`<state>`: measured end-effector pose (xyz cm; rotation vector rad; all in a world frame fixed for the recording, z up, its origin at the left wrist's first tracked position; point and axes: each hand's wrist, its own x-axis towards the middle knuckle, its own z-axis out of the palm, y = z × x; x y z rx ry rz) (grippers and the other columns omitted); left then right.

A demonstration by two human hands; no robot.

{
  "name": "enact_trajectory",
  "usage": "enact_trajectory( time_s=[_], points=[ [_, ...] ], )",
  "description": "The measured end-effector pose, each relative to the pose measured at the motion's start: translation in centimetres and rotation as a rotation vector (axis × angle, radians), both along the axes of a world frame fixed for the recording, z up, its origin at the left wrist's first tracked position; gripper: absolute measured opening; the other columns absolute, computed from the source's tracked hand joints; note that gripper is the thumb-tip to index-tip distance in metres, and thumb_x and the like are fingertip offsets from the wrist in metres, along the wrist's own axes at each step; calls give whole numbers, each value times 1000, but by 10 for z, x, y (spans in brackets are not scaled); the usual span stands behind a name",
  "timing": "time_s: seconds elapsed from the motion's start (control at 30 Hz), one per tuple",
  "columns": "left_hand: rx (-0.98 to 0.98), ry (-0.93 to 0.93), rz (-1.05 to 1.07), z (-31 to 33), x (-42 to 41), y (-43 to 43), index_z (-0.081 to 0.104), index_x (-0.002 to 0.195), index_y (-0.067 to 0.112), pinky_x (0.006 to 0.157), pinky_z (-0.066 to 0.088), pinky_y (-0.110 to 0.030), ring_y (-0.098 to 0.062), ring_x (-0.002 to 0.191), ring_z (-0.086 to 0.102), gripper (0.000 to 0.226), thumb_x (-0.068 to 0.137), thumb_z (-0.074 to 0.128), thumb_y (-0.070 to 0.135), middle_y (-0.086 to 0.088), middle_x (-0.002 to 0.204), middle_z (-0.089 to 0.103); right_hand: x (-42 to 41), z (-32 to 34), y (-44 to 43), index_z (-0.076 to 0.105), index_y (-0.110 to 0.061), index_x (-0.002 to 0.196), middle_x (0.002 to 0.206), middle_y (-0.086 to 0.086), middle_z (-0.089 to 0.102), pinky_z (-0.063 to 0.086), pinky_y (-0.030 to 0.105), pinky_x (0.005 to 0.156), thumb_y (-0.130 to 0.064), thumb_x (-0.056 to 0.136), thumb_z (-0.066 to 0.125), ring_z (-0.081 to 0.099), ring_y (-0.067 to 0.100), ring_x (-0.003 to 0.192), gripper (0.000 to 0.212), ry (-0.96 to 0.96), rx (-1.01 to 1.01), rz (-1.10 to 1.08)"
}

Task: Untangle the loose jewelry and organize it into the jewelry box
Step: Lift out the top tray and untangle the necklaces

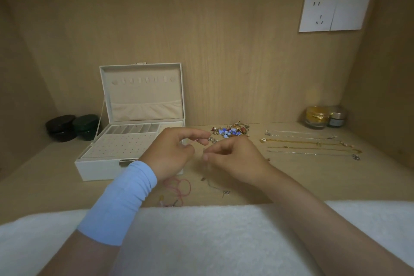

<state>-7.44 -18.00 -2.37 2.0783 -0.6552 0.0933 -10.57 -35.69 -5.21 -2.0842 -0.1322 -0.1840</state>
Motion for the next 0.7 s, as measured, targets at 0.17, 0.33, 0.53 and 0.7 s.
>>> enact_trajectory(
  time_s=[0.17, 0.33, 0.53, 0.7],
  points=[
    [7, -17, 0, -8, 5, 4, 71, 110, 29, 57, 47, -20, -4, 59, 56, 55, 85, 44, -12, 15, 101, 72, 2, -2, 5, 81, -21, 83, 80, -5, 77, 52, 21, 74, -22, 87, 75, 70, 8, 76, 7, -62, -27, -29],
    [90, -84, 33, -18, 12, 12, 71, 111, 32, 75, 48, -11, 0, 85, 63, 53, 87, 48, -9, 22, 100, 70, 3, 2, 2, 79, -25, 73, 65, -19, 71, 47, 14, 61, -23, 85, 75, 59, -4, 61, 13, -69, -29, -126],
    [140, -67, 68, -20, 11, 14, 68, 113, 32, 86, 44, -10, -1, 103, 59, 58, 80, 47, -11, 20, 100, 68, -2, 20, 0, 66, -10, 80, 80, 6, 74, 48, 29, 67, -11, 97, 57, 66, 18, 67, 19, -71, 330, -69],
    [141, -69, 35, -22, 11, 18, 62, 96, 36, 82, 51, -31, -15, 92, 62, 57, 77, 41, -13, 17, 89, 69, -3, 28, -6, 54, -13, 87, 86, 15, 73, 52, 36, 63, -15, 104, 44, 67, 30, 64, 19, -11, 639, 20]
  ],
)
